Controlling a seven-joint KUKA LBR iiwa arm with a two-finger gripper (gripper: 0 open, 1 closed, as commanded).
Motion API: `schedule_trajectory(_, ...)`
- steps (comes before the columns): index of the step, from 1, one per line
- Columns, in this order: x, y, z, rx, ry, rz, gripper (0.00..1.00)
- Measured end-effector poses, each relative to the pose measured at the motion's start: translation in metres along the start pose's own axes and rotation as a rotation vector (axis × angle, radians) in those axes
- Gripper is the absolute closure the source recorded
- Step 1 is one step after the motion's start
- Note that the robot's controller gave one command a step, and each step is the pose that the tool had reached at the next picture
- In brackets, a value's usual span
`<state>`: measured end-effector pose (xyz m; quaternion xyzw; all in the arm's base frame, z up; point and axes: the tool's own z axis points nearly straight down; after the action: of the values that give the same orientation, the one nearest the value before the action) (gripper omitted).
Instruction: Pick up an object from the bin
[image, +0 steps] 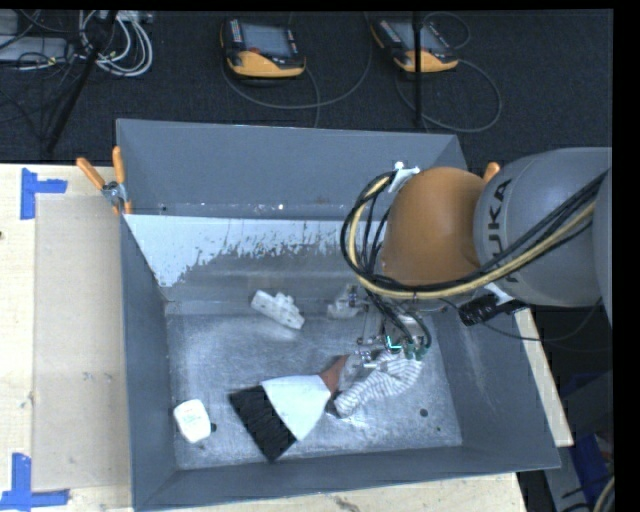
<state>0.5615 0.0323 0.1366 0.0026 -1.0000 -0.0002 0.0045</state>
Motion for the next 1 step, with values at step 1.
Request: schedule_trajectory(1,-0.0019,-0.0001,-0.0037,0.0,-0.007,0.001,0.0)
